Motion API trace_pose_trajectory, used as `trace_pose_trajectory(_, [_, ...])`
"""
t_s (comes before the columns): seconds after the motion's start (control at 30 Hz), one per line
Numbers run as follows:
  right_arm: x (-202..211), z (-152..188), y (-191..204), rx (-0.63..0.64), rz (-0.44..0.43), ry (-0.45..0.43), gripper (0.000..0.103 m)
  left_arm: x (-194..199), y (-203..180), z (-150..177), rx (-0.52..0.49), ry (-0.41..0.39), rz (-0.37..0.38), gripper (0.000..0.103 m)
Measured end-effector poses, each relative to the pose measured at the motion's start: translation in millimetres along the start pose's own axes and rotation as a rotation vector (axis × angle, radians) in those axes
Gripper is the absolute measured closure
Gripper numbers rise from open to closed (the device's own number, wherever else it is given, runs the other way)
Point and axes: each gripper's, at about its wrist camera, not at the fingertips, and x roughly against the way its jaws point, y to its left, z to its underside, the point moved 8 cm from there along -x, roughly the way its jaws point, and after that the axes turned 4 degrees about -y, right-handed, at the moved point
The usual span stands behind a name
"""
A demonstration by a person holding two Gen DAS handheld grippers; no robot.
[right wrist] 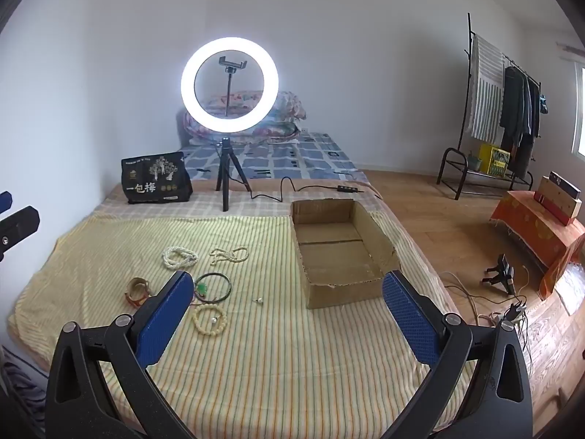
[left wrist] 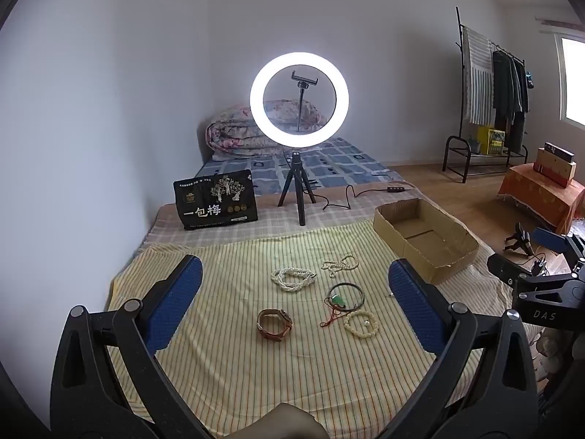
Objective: Organize jewelry
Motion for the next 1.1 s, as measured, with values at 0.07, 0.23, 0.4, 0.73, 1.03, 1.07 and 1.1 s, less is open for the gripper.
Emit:
trace_pose_trajectory(0.07, [-0.3,-0.1,0.1,-0.001,-0.002,0.001,0.000,-1.5,0.6,-1.8,0.000,0.000,0.000,0.000])
trace_pose_trajectory(0.23, [-0.1,-0.5,1.0,-0.003,-0.003,0.002,0.000,3.7,-2.5,4.8,-0.003,-0.002,-0.001,0.000])
trace_pose_trajectory(0.4, [-6.3,1.0,3.7,-0.002,-0.003,0.008,0.000,4.4,-2.5,3.5,-0.004,-0.003,-0.002,0.000])
trace_pose_trajectory(0.73, [-3.1,0.9,0.4,-0.002,-0.003,0.005,0.000,3.7,-2.7,5.3,-0.003,-0.004,-0.003,0.000])
trace_pose_trajectory(1.03, [-3.3,1.3,0.4,-0.003,-0.003,0.006,0.000,4.4,-3.4,5.1,-0.003,-0.003,-0.002,0.000])
trace_pose_trajectory(1.07, [-4.0,1.1,0.5,-0.004,-0.003,0.007,0.000,3.9,-3.2,5.9,-0.004,-0.004,-0.003,0.000])
trace_pose_trajectory(1.1, [-3.9,1.3,0.3,-0.004,-0.003,0.007,0.000,4.4,-3.6,5.2,-0.004,-0.003,-0.002,0.000])
